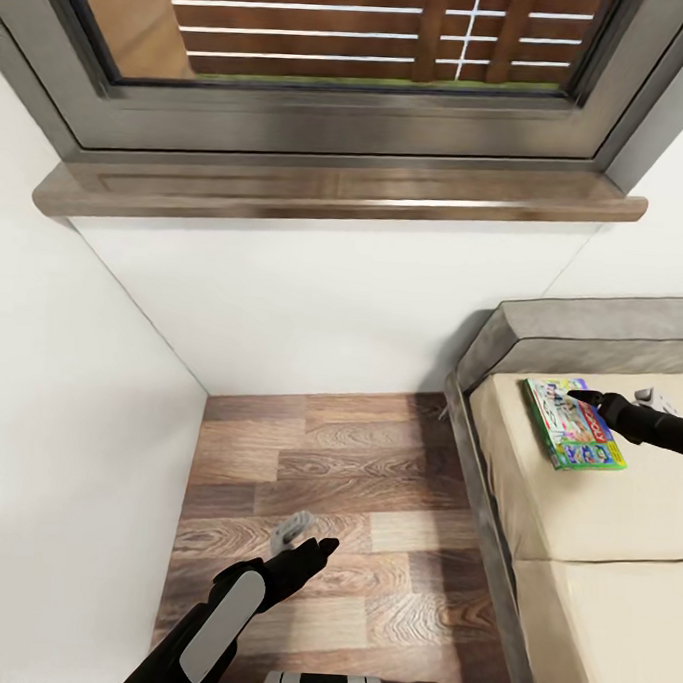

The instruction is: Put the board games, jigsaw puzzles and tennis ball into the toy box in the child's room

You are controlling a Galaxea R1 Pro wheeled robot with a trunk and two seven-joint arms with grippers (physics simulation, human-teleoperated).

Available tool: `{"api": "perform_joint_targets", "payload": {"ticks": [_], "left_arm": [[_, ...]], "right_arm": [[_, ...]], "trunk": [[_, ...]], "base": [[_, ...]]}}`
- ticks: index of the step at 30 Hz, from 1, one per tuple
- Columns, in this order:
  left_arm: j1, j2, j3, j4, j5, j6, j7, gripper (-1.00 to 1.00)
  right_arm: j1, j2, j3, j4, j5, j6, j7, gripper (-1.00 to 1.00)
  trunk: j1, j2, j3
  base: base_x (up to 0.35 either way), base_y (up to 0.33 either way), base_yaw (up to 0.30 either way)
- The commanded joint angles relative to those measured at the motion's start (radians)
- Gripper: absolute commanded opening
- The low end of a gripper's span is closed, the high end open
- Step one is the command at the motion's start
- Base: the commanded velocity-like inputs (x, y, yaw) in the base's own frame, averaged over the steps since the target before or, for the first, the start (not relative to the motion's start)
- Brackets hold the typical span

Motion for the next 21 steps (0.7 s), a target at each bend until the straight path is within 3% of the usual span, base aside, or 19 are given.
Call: {"api": "perform_joint_targets", "payload": {"ticks": [1,21], "left_arm": [[0.000,0.000,-0.001,-0.002,0.010,0.001,0.009,1.00],[0.000,0.000,-0.001,-0.002,0.010,0.001,0.009,1.00]], "right_arm": [[-0.001,0.000,-0.003,0.000,-0.008,0.008,-0.001,1.00],[0.000,0.001,-0.003,0.000,-0.008,0.008,0.000,1.00]], "trunk": [[0.000,0.000,-0.001],[0.000,0.000,-0.001]], "base": [[0.000,0.000,0.050],[0.000,0.000,0.014]]}}
